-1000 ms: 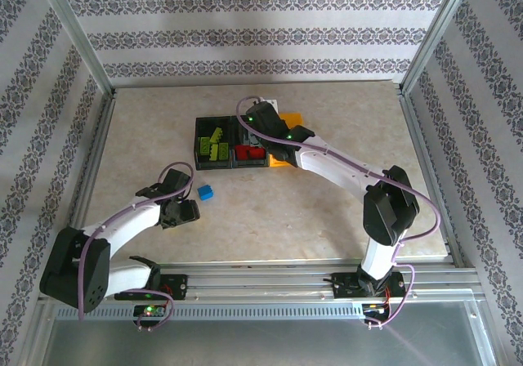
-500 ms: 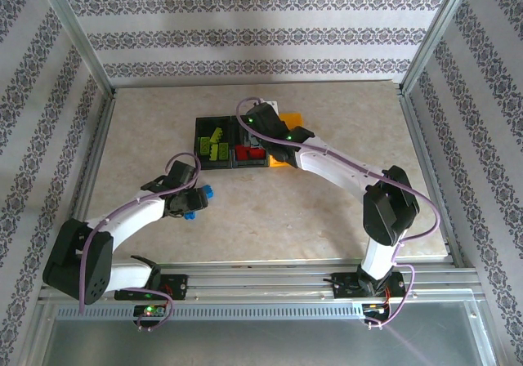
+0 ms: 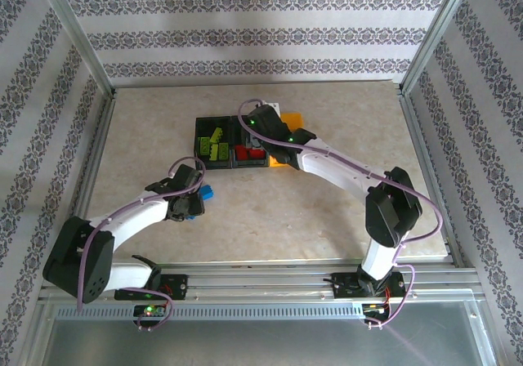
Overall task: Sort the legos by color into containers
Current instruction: Pick up the lego from the bottom-left of the table, then place the lego in the container.
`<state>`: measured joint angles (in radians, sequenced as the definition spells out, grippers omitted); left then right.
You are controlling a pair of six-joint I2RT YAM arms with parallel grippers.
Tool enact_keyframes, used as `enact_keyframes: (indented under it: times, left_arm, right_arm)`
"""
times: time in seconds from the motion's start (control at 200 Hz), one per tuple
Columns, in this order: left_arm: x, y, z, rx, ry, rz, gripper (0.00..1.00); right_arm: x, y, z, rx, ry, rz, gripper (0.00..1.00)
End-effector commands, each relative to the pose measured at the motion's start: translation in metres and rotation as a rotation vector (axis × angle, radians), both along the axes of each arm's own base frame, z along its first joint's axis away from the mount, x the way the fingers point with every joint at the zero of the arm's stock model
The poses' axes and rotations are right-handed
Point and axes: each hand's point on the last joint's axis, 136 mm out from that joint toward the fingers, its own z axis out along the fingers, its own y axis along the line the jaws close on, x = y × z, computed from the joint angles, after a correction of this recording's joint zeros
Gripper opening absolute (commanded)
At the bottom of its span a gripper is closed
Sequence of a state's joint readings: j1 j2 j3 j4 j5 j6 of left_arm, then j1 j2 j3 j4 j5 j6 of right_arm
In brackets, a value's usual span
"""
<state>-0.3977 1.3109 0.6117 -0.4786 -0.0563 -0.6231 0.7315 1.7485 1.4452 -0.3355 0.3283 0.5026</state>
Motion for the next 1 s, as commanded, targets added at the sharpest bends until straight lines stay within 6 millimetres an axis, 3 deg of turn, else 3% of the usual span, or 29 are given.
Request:
enact_keyframes:
  times: [0.0,0.17,0.2,0.425,0.605,0.994]
  left_arm:
    - [-0.003,0.003,-0.002,0.035,0.012,-0.014,0.36]
    - [0.007,-0.001,0.017,0.030,-0.034,-0.029,0.23]
    - [0.010,-0.003,0.023,0.027,-0.052,-0.033,0.22]
    - [0.049,-0.033,0.087,-0.038,-0.251,-0.093,0.22]
    - [0.094,-0.082,0.121,-0.111,-0.363,-0.198,0.22]
    - [0.199,-0.207,0.149,-0.215,-0.488,-0.439,0.24]
  right_arm:
    - [-0.007,-0.006,0.020,0.028,-0.051,-0.032,0.81]
    - [-0.014,-0.026,0.030,0.016,-0.088,-0.080,0.91]
    - [-0.016,-0.031,0.031,0.012,-0.095,-0.092,0.98]
    - [-0.031,-0.068,0.039,-0.015,-0.141,-0.194,0.98]
    - [-0.047,-0.104,0.042,-0.038,-0.173,-0.295,0.98]
    - [-0.094,-0.189,0.042,-0.067,-0.220,-0.531,0.98]
